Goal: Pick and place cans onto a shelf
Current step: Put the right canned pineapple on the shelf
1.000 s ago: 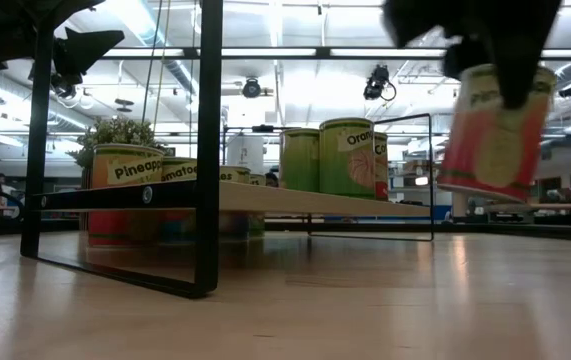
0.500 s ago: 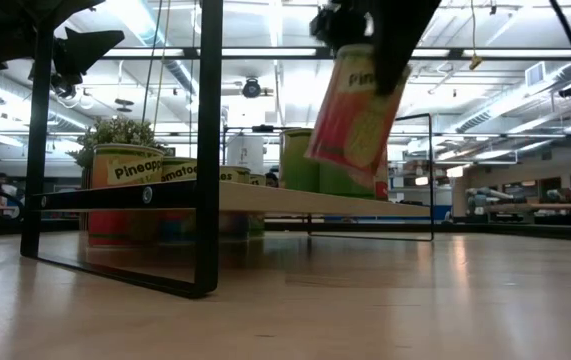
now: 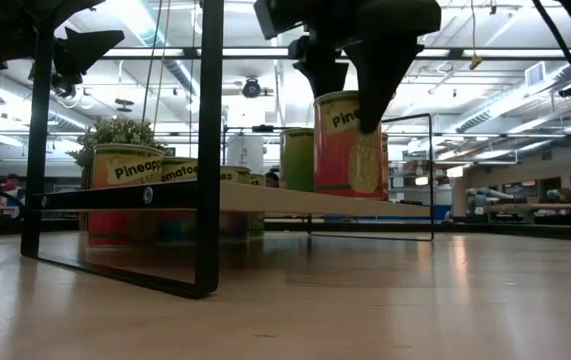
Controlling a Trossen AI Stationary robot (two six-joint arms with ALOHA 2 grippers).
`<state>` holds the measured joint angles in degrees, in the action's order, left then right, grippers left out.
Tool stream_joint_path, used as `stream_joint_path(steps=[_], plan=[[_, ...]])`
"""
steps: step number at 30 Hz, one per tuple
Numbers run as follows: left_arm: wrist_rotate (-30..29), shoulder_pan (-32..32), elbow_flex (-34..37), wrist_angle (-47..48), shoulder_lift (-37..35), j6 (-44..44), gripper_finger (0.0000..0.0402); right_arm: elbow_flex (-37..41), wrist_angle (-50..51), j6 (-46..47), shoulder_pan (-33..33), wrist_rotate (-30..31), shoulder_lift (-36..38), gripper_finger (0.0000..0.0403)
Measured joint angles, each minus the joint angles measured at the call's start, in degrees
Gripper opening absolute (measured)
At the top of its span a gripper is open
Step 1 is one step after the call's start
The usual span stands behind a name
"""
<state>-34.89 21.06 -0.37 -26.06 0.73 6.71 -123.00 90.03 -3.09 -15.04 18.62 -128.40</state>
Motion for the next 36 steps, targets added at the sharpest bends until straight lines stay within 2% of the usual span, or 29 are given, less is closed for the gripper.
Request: stream_joint_path(steps=[7, 14, 23, 30, 36], plan=[[0.0, 0.0, 0.0, 0.0, 0.0, 0.0, 0.0355, 0.0, 0.0, -1.6, -1.7, 4.0, 0.0, 0.0391], [0.0, 0.0, 0.0, 0.0, 0.0, 0.0, 0.0355, 0.0, 0.0, -5.3, -3.9, 10.6, 0.1, 0.0389], [0.0, 0.0, 0.0, 0.0, 0.0, 0.0, 0.0355, 0.1, -0.1, -13.5, -4.0, 12.2, 0.1, 0.0389], [0.0, 0.0, 0.0, 0.0, 0.0, 0.0, 0.0355, 0.1, 0.0, -18.1, -4.7, 20.6, 0.1, 0.0389], [0.0, 0.0, 0.0, 0.0, 0.0, 0.0, 0.0355, 0.1, 0.0, -17.2, -5.2, 20.9, 0.1, 0.0389]])
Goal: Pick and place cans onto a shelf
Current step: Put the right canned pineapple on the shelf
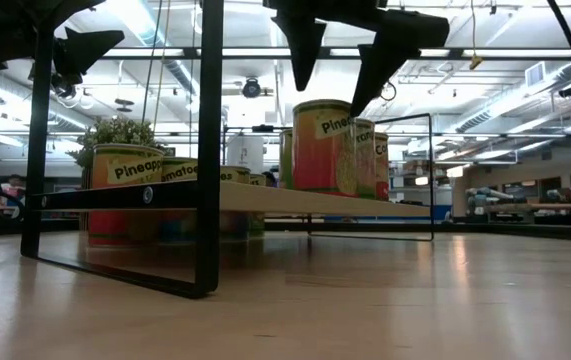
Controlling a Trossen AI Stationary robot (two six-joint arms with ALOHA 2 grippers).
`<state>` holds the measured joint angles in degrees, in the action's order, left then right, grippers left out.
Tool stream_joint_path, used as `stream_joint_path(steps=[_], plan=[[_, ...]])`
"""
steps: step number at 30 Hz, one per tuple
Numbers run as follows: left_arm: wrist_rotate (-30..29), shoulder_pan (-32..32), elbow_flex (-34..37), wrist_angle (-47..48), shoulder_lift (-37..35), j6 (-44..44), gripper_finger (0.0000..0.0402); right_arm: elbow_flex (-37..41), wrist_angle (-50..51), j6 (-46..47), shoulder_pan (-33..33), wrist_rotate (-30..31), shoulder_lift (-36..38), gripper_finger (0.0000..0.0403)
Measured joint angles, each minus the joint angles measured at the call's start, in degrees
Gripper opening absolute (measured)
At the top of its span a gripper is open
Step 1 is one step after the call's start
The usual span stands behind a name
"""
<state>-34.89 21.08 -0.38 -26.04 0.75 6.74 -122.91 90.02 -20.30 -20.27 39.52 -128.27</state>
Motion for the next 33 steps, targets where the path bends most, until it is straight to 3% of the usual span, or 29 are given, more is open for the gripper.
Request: stream_joint_path(steps=[17, 33], plan=[[0.0, 0.0, 0.0, 0.0, 0.0, 0.0, 0.0355, 0.0, -2.2, 2.4, 5.1, 2.9, 0.0, 0.0389], [0.0, 0.0, 0.0, 0.0, 0.0, -0.1, 0.0355, 0.0, -9.4, 2.7, 6.0, -2.1, 0.0, 0.0389]])
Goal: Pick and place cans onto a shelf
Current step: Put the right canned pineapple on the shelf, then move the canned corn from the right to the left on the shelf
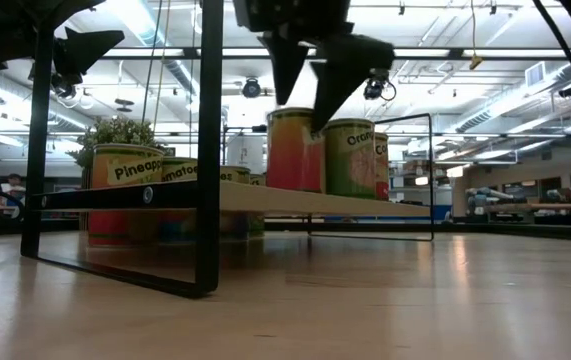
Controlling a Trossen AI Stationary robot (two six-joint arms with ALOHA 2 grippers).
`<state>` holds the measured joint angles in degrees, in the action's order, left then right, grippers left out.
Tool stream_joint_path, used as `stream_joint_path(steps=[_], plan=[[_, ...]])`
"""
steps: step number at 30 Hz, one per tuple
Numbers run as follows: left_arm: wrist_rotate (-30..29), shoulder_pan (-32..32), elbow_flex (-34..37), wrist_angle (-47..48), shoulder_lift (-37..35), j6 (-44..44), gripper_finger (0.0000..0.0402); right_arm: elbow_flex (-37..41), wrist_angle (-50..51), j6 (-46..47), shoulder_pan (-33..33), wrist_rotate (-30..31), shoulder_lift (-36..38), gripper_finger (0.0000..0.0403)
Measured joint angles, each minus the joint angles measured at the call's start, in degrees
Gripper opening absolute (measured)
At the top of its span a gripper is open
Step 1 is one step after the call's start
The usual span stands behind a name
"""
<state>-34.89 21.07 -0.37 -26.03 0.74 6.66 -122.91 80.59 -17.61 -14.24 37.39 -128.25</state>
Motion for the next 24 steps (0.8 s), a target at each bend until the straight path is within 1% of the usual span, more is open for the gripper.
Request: stream_joint_path(steps=[9, 19, 21, 24], plan=[[0.0, 0.0, 0.0, 0.0, 0.0, 0.1, 0.0355, 0.0, -2.2, -0.5, 2.7, -1.1, 0.0, 0.0389], [0.0, 0.0, 0.0, 0.0, 0.0, 0.1, 0.0355, 0.0, -4.8, 0.2, 2.5, -2.6, 0.0, 0.0389], [0.0, 0.0, 0.0, 0.0, 0.0, 0.0, 0.0355, -0.4, -4.8, 0.6, 2.7, -3.9, 0.2, 0.0389], [0.0, 0.0, 0.0, 0.0, 0.0, 0.1, 0.0355, -3.7, -4.9, 1.2, 2.8, -6.5, 0.4, 0.0389]])
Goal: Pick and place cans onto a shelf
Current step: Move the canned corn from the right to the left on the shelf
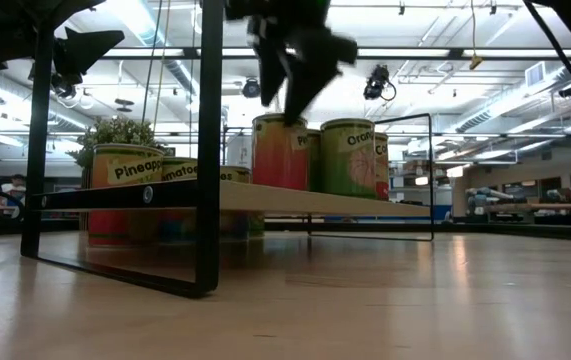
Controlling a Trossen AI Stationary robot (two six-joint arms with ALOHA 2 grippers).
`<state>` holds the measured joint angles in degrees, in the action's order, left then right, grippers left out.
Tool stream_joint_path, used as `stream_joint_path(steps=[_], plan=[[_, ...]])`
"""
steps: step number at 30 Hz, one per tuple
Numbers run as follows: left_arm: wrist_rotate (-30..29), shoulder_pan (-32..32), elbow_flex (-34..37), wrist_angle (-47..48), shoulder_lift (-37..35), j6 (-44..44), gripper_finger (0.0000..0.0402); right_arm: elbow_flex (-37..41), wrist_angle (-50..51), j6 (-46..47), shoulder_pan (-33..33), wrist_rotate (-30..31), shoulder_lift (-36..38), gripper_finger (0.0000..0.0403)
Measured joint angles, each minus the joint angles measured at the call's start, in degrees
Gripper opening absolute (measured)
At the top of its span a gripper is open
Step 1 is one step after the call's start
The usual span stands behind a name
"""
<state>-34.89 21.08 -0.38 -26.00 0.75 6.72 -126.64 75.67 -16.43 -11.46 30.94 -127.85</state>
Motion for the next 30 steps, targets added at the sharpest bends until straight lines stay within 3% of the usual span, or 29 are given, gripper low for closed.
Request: stream_joint_path(steps=[5, 10, 17, 30], plan=[[0.0, 0.0, 0.0, 0.1, 0.0, 0.3, 0.0355, -8.5, -0.4, -0.4, 0.4, -4.9, 0.1, 0.0389], [0.0, 0.0, 0.0, 0.2, 0.0, 0.3, 0.0355, -5.9, -7.1, -1.1, 3.9, -11.7, 4.0, 0.0389], [0.0, 0.0, 0.0, 0.2, 0.0, 0.4, 0.0355, -5.9, -8.1, -1.6, 9.4, -18.3, 4.3, 0.0389], [0.0, 0.0, 0.0, 0.2, 0.0, 0.5, 0.0355, -5.9, -13.4, -4.1, 18.2, -26.2, 4.3, 0.0389]])
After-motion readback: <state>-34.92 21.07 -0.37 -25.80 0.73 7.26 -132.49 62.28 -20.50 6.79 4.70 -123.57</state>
